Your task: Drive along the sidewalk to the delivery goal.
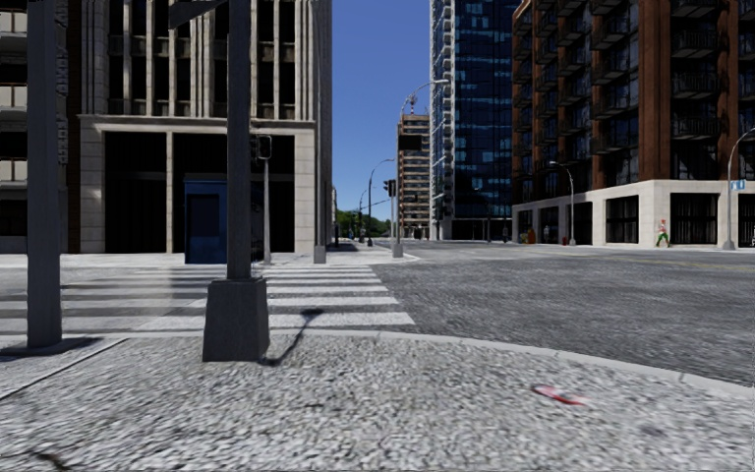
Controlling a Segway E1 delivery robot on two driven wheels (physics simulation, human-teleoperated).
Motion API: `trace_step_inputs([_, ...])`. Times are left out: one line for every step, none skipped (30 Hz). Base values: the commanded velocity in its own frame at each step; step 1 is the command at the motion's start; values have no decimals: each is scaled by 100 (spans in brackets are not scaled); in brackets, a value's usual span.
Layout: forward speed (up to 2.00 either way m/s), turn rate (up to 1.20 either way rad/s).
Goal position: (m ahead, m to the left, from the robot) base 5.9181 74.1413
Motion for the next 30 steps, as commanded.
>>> trace_step_inputs([200,0])
trace_step_inputs([200,0])
trace_step_inputs([200,0])
trace_step_inputs([200,2])
trace_step_inputs([200,2])
trace_step_inputs([200,9])
trace_step_inputs([200,14])
trace_step_inputs([200,16])
trace_step_inputs([200,16])
trace_step_inputs([200,16])
trace_step_inputs([200,16])
trace_step_inputs([200,16])
trace_step_inputs([200,16])
trace_step_inputs([200,16])
trace_step_inputs([200,17])
trace_step_inputs([200,20])
trace_step_inputs([200,21])
trace_step_inputs([200,27])
trace_step_inputs([200,30])
trace_step_inputs([200,32])
trace_step_inputs([200,23])
trace_step_inputs([200,23])
trace_step_inputs([200,4])
trace_step_inputs([200,0])
trace_step_inputs([200,0])
trace_step_inputs([200,0])
trace_step_inputs([200,0])
trace_step_inputs([200,0])
trace_step_inputs([200,0])
trace_step_inputs([200,1])
